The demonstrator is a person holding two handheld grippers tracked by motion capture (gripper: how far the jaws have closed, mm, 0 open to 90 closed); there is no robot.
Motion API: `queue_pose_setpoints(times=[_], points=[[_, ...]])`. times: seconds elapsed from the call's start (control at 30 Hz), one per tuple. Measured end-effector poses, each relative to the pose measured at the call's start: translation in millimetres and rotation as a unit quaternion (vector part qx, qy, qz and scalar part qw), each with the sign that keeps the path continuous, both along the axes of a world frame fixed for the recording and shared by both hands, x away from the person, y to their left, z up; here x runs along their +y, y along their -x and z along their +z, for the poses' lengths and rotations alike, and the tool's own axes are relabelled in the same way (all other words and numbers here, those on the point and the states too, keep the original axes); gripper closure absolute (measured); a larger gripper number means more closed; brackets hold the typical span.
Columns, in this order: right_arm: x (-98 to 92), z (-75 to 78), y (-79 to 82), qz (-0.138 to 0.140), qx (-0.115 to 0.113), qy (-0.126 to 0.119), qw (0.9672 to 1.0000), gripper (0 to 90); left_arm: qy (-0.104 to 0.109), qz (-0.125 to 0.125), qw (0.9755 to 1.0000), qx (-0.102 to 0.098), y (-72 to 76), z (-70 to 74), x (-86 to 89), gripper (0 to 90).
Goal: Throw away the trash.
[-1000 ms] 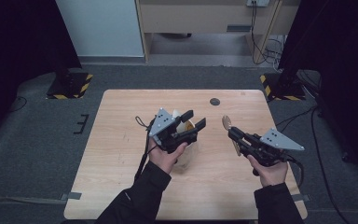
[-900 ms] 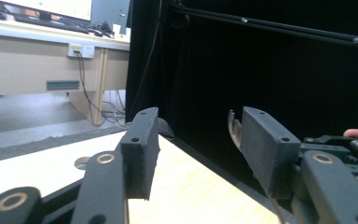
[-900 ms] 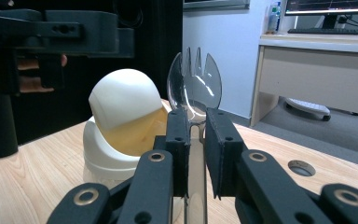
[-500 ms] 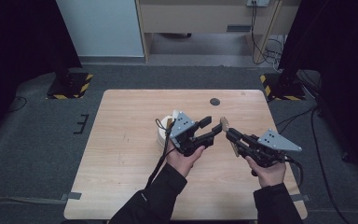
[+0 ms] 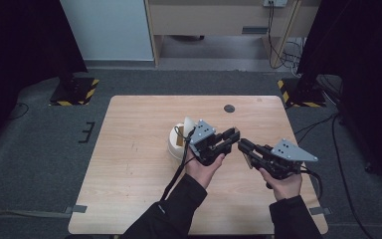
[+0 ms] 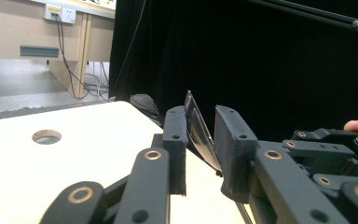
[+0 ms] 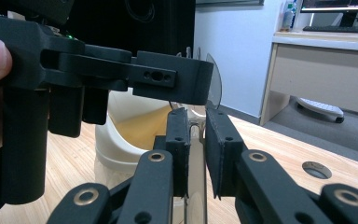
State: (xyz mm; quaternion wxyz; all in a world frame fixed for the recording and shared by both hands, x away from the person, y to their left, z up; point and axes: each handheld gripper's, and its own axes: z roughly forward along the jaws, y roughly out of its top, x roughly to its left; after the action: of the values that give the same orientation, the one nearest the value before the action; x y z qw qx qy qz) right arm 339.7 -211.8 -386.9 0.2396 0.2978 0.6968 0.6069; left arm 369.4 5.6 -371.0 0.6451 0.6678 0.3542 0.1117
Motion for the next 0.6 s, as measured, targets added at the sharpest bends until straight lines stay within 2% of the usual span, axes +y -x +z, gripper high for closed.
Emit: queue_pose_setpoints(times=[0.2,0.33,0.4,0.6], points=[[0.6,-0.1,0.2,0.001,0.001,-0.001,1.0,80.0,0.015,-0.005,0.9998,0.016,0.1,1.4,1.4,84.0],[1.5,-0.4,0.1,0.007,0.0,-0.005,1.0,79.2,0.007,-0.008,0.9999,0.013,1.3,2.1,2.2,84.6],[1.6,0.2,0.1,0.012,0.004,-0.009,0.9999,76.8,0.004,-0.007,0.9999,0.007,1.5,3.0,4.2,84.7],[-6.5,4.9,0.6,-0.003,0.0,-0.019,0.9998,72.0,-0.014,0.005,0.9997,-0.019,2.2,7.3,15.1,84.8]])
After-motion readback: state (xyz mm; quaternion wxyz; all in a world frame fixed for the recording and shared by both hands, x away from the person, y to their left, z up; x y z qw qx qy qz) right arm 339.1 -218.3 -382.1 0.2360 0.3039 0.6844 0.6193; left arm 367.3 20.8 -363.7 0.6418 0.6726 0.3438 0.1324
